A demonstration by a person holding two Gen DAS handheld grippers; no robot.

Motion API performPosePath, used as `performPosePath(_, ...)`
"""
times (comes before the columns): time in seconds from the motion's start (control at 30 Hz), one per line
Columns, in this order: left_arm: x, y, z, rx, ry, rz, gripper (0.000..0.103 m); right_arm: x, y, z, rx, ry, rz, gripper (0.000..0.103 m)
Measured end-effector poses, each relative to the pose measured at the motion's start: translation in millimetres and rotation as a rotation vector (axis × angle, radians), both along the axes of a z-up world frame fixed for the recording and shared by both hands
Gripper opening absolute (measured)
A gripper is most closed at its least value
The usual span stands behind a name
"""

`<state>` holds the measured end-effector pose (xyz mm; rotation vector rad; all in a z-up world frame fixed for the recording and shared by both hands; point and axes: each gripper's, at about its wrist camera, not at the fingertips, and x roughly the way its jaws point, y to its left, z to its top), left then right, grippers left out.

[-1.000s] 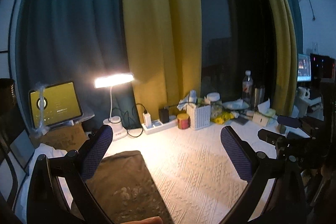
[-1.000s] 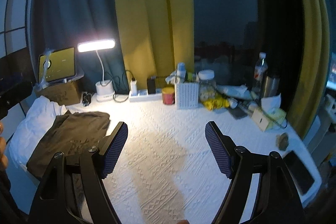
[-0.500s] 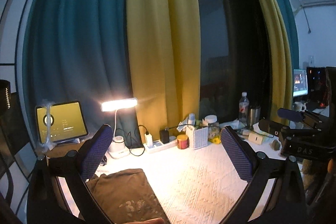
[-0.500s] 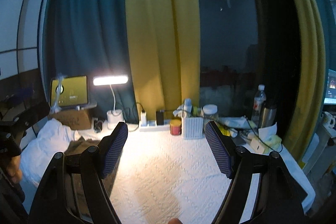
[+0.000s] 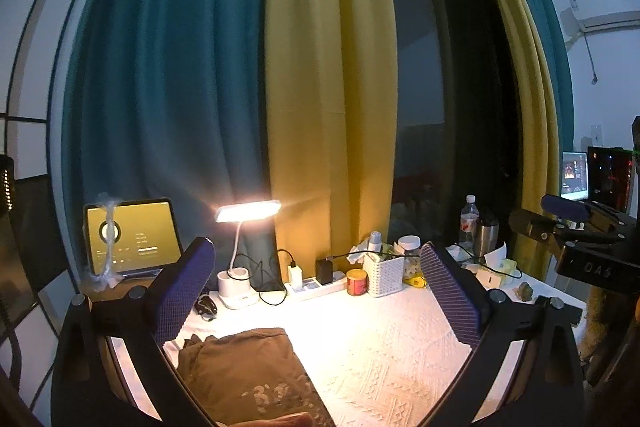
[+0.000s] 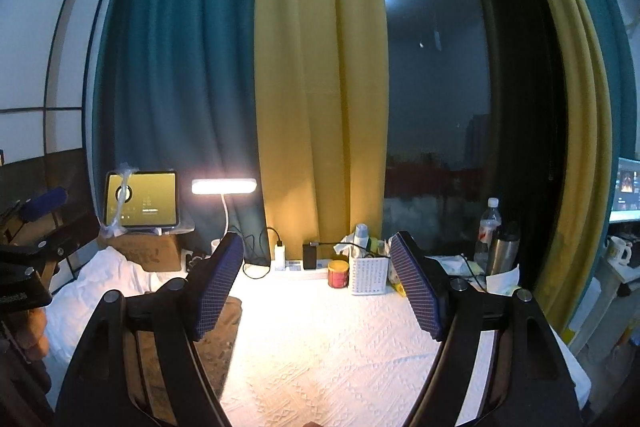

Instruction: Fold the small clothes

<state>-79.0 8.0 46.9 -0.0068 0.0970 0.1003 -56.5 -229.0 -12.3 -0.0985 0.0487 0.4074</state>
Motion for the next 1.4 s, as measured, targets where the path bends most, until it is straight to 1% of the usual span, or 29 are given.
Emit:
performPosePath(0.5, 2, 21, -13, -0.047, 0.044, 0.006, 0.101, 6, 25, -8, -0.039, 0.033, 0.007, 0.079)
performPosePath(1.4, 2, 20, -15, -0.052, 0.053, 0.008, 0.101, 6, 21, -13, -0.046, 0.038, -0.001, 0.079)
